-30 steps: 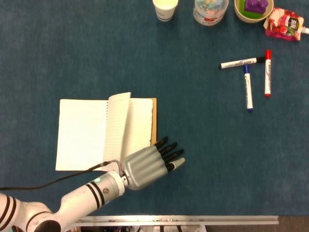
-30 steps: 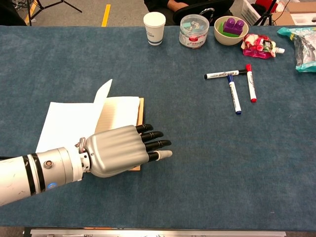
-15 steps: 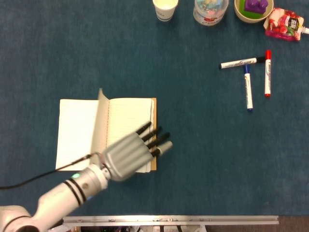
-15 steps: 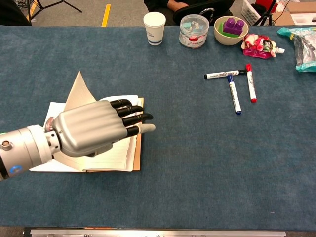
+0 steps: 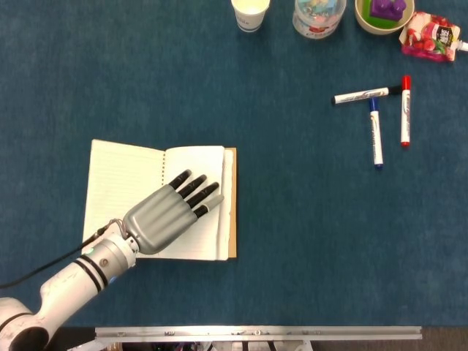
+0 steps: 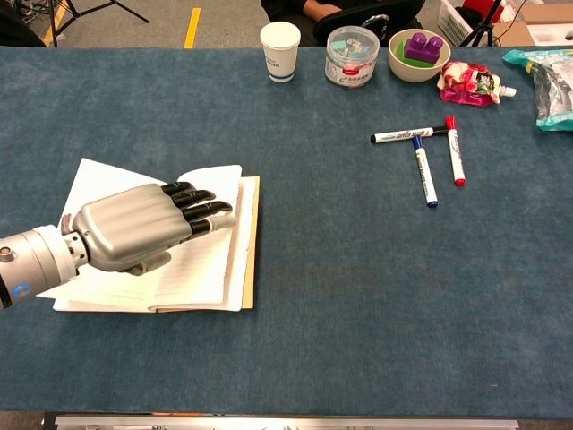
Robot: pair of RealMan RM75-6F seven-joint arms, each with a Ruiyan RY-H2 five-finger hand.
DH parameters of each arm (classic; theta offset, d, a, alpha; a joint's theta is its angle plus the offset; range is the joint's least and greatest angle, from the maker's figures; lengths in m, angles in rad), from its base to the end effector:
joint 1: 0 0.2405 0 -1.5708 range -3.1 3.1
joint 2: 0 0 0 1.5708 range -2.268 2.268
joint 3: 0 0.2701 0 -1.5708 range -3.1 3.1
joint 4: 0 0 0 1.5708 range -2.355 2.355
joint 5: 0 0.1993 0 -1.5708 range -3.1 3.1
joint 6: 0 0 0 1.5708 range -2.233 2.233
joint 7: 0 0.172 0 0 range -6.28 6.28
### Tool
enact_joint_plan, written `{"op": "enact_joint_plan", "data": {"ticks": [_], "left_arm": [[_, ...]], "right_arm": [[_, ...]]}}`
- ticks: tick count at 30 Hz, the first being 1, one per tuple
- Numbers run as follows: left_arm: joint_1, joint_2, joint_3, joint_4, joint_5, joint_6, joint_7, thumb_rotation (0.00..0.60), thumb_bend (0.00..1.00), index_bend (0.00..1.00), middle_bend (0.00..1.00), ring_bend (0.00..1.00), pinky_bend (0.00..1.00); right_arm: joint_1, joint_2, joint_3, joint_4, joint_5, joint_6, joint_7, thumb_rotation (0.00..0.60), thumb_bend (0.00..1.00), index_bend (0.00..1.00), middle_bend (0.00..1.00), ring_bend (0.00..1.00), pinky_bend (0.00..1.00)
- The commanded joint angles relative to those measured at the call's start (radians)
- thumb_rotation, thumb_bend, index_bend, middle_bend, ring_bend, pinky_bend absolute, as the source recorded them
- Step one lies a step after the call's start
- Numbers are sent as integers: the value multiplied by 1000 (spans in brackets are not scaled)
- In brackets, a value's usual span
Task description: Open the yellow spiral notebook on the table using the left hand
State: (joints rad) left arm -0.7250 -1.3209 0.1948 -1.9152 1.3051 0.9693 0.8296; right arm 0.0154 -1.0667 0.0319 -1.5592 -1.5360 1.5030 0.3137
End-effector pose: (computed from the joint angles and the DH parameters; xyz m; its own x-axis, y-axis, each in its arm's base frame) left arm -0.1550 0.2412 -0.0118 0.8532 0.1701 0.4930 0.4321 -0.7600 -0.4856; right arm -0.3402 -0.1834 0.1953 0.1987 -0.0202 0.9799 -0.9795 0.0294 0.1992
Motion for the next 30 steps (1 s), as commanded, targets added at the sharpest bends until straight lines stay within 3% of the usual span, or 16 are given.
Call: {"op": "enact_joint_plan", "data": {"ticks": [1,19,30], "left_arm": [[23,-51,-9,61,-19,-11,-32,600,421,0,0,0,106],[52,-165,-32,126,-58,-21,-19,600,421,0,0,0,106],[74,-145,-33,136,-90,-6,-44,600,421,0,0,0,108]], "right_arm": [[-1,1,0,-2,1,1,-2,600,394,363,323,222,291],[-5,5,-1,-8,2,7,-7,600,394,363,323,222,291],[-3,2,-1,0,1,4,1,600,394,363,323,222,291]]}}
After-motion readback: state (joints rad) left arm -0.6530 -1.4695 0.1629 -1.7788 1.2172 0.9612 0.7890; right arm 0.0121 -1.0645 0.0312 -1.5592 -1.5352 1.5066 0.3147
